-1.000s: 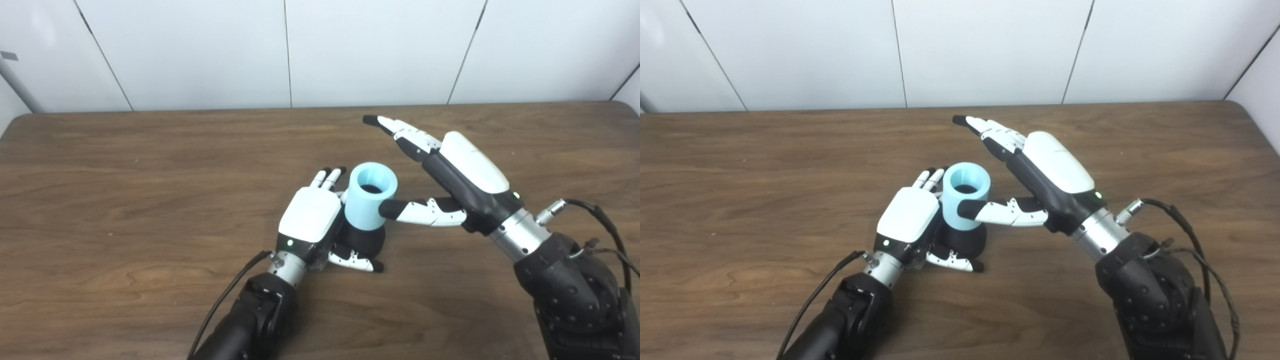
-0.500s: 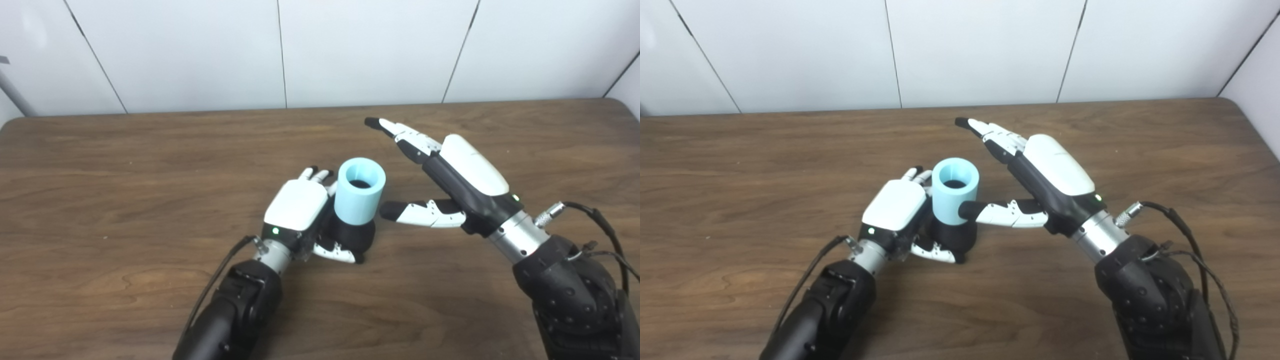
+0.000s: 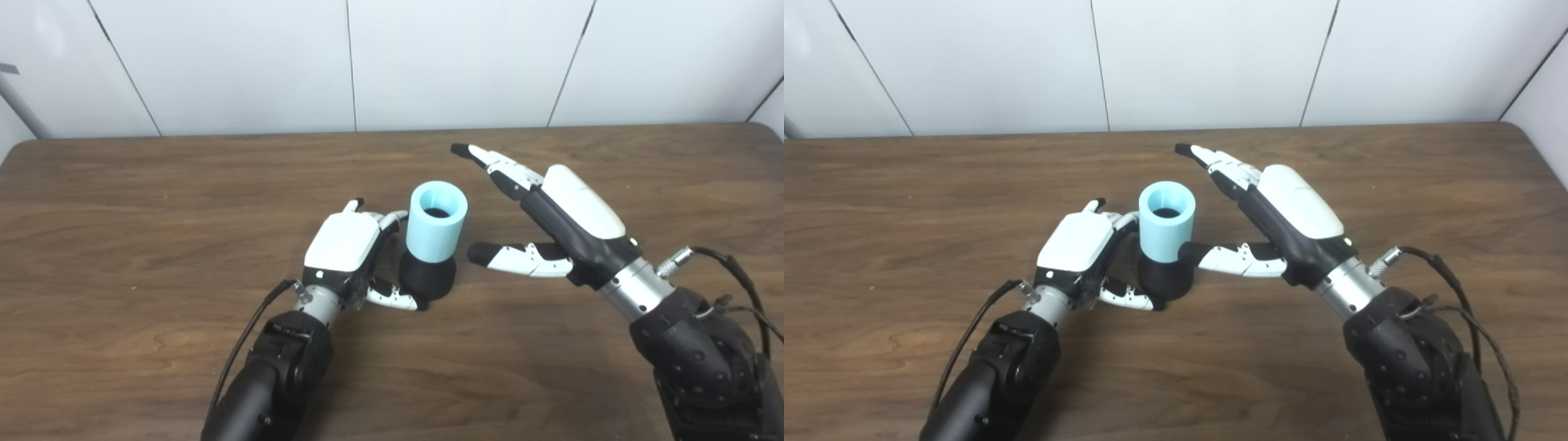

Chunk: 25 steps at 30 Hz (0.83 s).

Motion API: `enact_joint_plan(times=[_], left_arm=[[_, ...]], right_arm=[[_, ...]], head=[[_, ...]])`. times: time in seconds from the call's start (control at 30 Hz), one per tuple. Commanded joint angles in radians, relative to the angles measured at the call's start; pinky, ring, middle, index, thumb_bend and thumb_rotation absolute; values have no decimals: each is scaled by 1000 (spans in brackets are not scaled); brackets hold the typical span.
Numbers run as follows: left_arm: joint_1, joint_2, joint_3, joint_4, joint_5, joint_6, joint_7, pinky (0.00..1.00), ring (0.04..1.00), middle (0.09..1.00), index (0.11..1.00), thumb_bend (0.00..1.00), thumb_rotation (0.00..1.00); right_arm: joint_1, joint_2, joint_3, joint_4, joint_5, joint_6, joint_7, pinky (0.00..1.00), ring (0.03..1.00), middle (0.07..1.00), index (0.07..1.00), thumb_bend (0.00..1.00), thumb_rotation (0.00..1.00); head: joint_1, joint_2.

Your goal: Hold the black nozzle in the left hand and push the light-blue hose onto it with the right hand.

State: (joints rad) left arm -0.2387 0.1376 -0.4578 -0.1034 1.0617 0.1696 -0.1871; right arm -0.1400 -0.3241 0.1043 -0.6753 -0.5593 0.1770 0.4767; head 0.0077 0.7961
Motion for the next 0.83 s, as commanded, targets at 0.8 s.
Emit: enact_joint_plan(times=[0.8], left_arm=[[-50, 86, 157, -221, -112, 51, -151, 990, 896, 872, 916, 996, 355]], right_arm=[[1, -41, -52, 17, 28, -31, -42, 898, 950, 941, 946, 560, 998]], head=[[4, 3]])
